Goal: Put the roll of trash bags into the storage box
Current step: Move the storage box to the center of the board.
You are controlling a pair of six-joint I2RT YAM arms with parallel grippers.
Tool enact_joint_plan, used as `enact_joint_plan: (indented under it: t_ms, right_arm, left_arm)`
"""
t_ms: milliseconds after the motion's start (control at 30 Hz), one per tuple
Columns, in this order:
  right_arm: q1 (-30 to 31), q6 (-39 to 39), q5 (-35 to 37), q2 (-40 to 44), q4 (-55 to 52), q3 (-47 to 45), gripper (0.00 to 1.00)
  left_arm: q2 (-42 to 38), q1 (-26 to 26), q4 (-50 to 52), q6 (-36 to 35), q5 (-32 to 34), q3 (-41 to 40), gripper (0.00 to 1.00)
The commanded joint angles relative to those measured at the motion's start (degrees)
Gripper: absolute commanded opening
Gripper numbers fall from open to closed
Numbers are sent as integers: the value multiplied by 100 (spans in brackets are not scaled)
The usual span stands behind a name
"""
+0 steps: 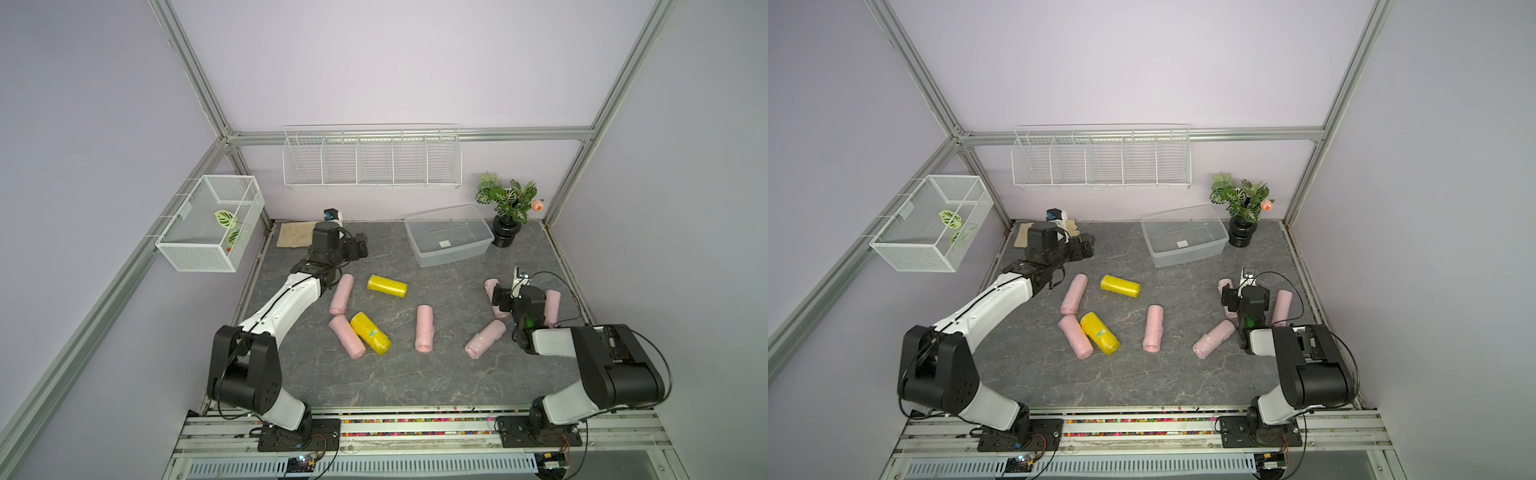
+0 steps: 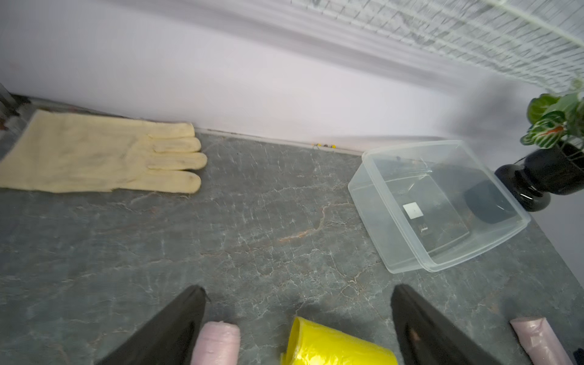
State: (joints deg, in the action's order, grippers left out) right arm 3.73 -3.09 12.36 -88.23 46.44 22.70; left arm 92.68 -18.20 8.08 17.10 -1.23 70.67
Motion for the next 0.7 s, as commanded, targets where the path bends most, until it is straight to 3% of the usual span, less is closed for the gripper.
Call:
enact_joint_plan:
  t_ms: [0,100,167,433,667]
  right_arm:
    - [43,201,-101,288,-691,421,99]
    - [64,49,-428,573,-3145,1498,99]
    - [66,10,-662,671,-3825,1849,99]
    - [79,-30,-1820,1202,-4893,2240,99]
    - [75,-165,-2264,1693,-5097,2019,99]
  left_arm:
    - [590,-150,1009,293,-237,838,91]
    - [1088,-328,1229,372,-451,1462,90]
    - [1371,-448,1154,407,-542,1752,90]
    - [3282,-706,2021,506,-1005,3955,89]
    - [4572,-875,2602,639,-1132,5768,86]
